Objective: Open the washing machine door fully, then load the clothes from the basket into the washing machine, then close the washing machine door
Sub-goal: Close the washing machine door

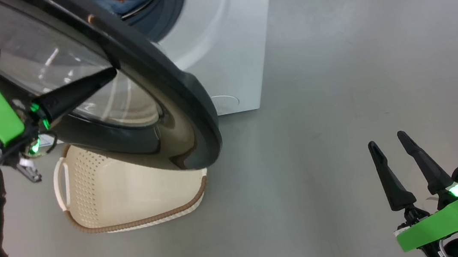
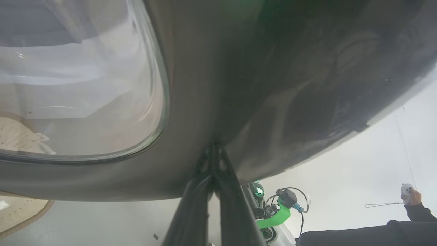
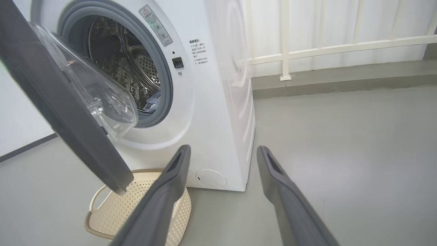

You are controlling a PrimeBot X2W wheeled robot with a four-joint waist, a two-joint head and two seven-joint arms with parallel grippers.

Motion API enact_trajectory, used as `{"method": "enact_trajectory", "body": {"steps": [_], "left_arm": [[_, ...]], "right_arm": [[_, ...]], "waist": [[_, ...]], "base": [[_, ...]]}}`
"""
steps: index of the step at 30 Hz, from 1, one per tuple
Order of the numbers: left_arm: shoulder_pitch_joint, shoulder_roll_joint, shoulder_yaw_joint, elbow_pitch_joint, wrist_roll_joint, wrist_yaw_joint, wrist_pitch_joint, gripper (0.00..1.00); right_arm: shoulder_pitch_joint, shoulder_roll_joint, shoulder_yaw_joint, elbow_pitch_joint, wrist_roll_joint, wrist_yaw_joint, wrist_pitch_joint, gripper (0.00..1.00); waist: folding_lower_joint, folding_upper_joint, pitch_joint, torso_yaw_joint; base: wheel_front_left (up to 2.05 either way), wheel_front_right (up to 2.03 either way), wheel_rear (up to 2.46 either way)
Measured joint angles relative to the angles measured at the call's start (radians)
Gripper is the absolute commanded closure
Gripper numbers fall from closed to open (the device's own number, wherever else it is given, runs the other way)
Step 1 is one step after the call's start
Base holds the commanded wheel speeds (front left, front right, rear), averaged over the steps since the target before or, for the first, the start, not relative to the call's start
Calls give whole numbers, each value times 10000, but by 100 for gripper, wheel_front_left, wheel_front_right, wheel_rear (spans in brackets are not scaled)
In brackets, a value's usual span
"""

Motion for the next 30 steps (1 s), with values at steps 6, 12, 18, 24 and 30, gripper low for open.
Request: {"method": "enact_trajectory", "body": {"steps": [6, 12, 18, 24, 30], "left_arm": [[-334, -138, 56, 685, 178, -316, -311, 100], [-249, -86, 132, 903, 224, -527, -418, 100], [616, -29, 282, 988, 297, -667, -757, 95], [1446, 90, 364, 1011, 514, -779, -1212, 0], [2391, 245, 426, 1103, 790, -796, -1870, 0]], "right_arm": [[-10, 61, -67, 8, -2, 0, 0, 0], [-7, 61, -90, 50, -59, 0, 0, 0], [5, -59, -42, 102, -59, 0, 0, 0], [58, -155, -27, 128, -59, 0, 0, 0], [62, -290, -19, 184, -56, 0, 0, 0]], "waist": [[0, 0, 76, -145], [0, 0, -90, 73], [0, 0, -337, 343], [0, 0, -562, 527], [0, 0, -804, 681]], "base": [[0, 0, 0], [0, 0, 0], [0, 0, 0], [0, 0, 0], [0, 0, 0]]}}
